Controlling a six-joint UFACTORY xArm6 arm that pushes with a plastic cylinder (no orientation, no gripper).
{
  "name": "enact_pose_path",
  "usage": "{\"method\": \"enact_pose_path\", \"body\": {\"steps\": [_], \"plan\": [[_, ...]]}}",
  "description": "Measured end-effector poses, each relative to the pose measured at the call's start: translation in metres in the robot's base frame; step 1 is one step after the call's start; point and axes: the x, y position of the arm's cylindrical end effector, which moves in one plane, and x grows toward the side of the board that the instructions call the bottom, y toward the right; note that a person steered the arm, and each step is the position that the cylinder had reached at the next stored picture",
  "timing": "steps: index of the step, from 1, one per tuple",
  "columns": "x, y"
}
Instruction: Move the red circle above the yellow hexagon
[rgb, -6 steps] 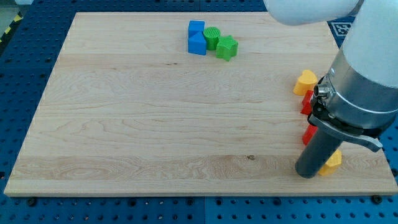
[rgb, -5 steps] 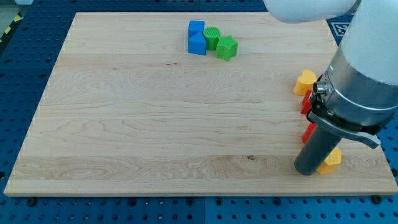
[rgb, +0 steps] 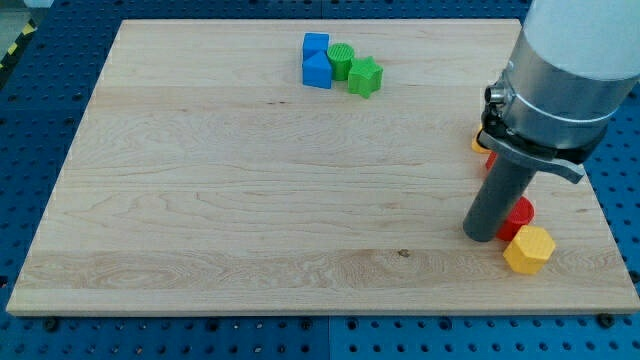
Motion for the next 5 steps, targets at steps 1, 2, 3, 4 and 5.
{"method": "enact_pose_path", "body": {"steps": [1,2,3,4,5], "plan": [[-0.005,0.006],[-0.015,0.007],[-0.022,0.007],[-0.023,0.007],[-0.023,0.007]]}}
